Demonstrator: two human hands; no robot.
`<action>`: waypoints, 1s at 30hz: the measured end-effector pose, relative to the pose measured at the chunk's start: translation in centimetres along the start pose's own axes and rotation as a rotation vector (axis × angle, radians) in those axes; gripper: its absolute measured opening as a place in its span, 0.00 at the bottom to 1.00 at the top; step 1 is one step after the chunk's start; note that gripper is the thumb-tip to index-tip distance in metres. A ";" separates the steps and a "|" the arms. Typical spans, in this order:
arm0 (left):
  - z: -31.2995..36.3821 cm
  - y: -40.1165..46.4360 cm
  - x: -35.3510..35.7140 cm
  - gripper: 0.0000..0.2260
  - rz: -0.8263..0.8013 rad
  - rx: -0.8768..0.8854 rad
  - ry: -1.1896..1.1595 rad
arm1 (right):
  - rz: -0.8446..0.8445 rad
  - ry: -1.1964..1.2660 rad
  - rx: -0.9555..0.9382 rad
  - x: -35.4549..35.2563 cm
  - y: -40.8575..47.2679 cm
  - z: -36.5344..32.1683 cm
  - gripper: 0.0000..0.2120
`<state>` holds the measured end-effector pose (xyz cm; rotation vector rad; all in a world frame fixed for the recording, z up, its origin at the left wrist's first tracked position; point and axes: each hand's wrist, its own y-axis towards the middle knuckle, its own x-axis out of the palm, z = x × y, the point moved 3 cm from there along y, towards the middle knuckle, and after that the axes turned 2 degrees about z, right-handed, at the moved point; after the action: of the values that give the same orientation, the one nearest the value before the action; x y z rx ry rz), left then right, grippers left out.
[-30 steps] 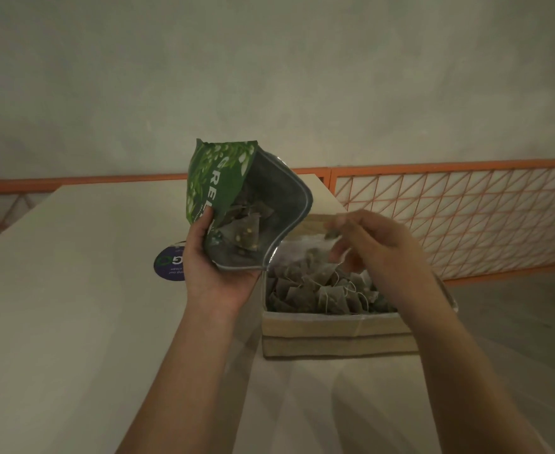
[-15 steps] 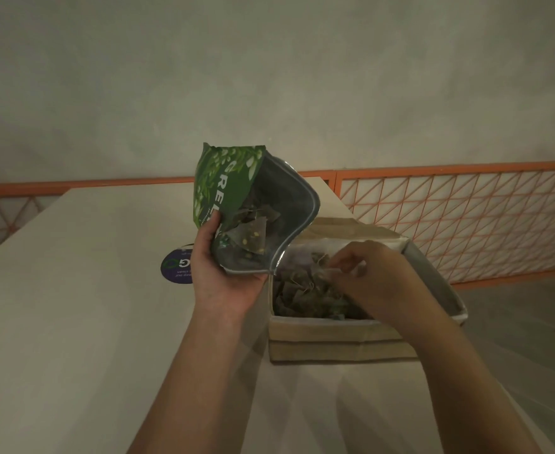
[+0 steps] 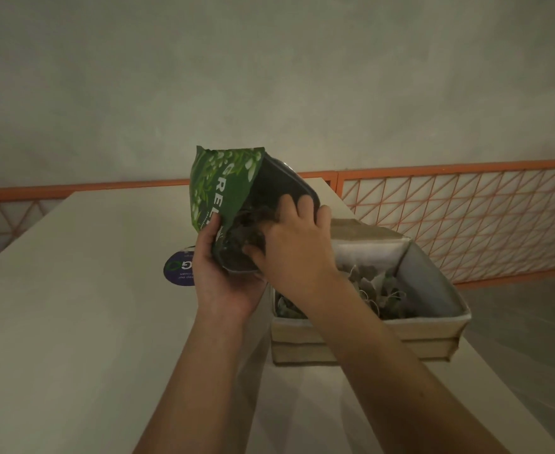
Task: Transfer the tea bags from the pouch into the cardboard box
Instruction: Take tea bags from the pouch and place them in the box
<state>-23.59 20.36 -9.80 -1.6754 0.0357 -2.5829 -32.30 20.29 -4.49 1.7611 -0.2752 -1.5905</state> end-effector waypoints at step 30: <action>-0.2 0.0 0.6 0.23 -0.102 -0.023 -0.051 | -0.085 0.830 0.434 -1.4 -6.2 7.8 0.07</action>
<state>-23.96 20.36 -9.36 -1.7955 -0.0228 -2.6202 -41.77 22.59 -7.06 2.6252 -0.1391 -0.7551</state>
